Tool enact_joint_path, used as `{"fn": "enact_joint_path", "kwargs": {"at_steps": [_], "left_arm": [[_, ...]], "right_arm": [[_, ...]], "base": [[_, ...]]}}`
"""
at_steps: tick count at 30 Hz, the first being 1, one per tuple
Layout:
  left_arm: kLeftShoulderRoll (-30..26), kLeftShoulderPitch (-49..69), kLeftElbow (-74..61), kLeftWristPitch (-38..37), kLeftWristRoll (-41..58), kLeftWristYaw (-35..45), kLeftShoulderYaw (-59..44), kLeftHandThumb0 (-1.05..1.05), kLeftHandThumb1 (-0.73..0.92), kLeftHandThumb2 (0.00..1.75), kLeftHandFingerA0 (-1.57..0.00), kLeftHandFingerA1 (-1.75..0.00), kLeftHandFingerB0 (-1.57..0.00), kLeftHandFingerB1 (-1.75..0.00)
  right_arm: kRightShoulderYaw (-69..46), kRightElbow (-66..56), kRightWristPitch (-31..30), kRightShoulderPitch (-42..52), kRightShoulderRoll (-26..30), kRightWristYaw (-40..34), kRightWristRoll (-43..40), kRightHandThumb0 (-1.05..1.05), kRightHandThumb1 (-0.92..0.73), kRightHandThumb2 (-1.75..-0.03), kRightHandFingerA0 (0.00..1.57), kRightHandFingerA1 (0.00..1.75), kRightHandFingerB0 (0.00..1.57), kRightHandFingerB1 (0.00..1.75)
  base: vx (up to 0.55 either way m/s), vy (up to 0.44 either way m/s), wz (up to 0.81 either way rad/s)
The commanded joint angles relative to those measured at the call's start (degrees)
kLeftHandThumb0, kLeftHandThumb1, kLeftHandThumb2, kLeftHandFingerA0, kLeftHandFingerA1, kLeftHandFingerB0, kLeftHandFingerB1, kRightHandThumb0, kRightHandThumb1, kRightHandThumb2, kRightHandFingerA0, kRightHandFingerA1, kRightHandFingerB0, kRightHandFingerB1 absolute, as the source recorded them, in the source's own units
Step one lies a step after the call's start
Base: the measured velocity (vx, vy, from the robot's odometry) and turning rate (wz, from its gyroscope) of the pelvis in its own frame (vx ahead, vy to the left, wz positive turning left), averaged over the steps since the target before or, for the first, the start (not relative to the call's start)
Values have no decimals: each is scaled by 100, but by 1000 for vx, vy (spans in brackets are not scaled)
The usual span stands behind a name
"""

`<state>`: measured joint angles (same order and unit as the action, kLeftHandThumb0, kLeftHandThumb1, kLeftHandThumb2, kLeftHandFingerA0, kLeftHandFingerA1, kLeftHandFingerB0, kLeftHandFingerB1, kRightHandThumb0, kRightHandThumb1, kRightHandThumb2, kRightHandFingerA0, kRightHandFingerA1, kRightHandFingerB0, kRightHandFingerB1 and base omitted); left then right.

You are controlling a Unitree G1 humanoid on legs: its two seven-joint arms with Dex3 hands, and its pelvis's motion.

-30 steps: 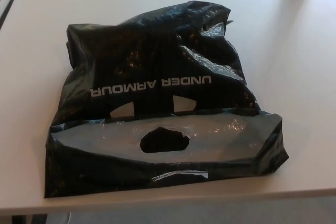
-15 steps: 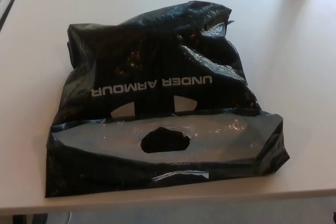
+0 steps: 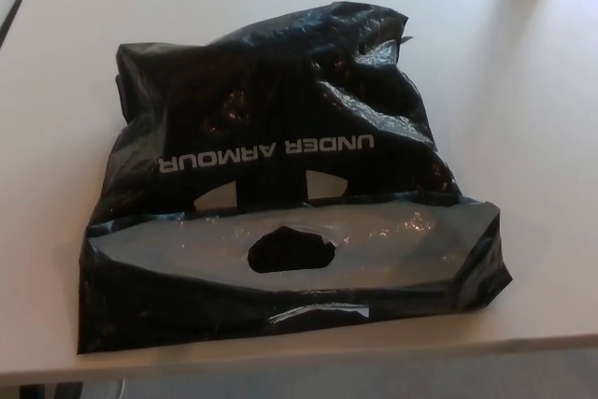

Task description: A plastic bag is kept infront of the robot in the middle of the desk and the robot uses both its hands to grab it from the top and lifts it up and then releases it.

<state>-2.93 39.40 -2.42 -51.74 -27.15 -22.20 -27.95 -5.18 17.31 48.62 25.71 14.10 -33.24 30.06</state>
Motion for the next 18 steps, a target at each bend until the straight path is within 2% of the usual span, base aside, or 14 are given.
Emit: {"fn": "enact_joint_path", "kwargs": {"at_steps": [1,3,4,12,15,16,18], "left_arm": [[-118,-109,-121,-47,-529,-241,-112,-49,40,53,-46,-35,-20,-28],[-203,-193,54,-146,-653,-355,-111,-45,42,53,-44,-36,-18,-28],[-256,-270,167,-207,-775,-450,-102,-52,35,67,-37,-45,-14,-36],[-372,-603,665,70,-1166,-822,51,-56,34,67,-31,-44,-10,-36],[-402,-691,902,172,-1245,-877,175,-56,34,67,-28,-44,-9,-35],[-449,-763,1053,224,-1255,-880,250,-53,33,65,-26,-43,-8,-34],[-547,-845,1243,129,-1252,-930,330,-52,34,65,-24,-43,-7,-34]], "right_arm": [[-60,-206,392,-206,190,-21,114,-56,-45,-69,22,41,8,33],[-6,-224,367,-274,201,105,37,-56,-44,-69,22,41,8,33],[37,-205,375,-350,210,152,22,-58,-44,-69,22,41,9,33],[245,-150,72,-813,212,220,388,-59,-44,-71,22,41,7,35],[338,8,-40,-1025,199,262,363,-57,-41,-71,22,43,5,29],[391,127,-68,-1141,176,296,312,-31,-33,-89,2,46,0,48],[421,208,-114,-1217,174,292,324,-31,-34,-89,2,46,0,48]], "base": [[0,0,0],[0,0,0],[0,0,0],[0,0,0],[0,0,0],[0,0,0],[0,0,0]]}}
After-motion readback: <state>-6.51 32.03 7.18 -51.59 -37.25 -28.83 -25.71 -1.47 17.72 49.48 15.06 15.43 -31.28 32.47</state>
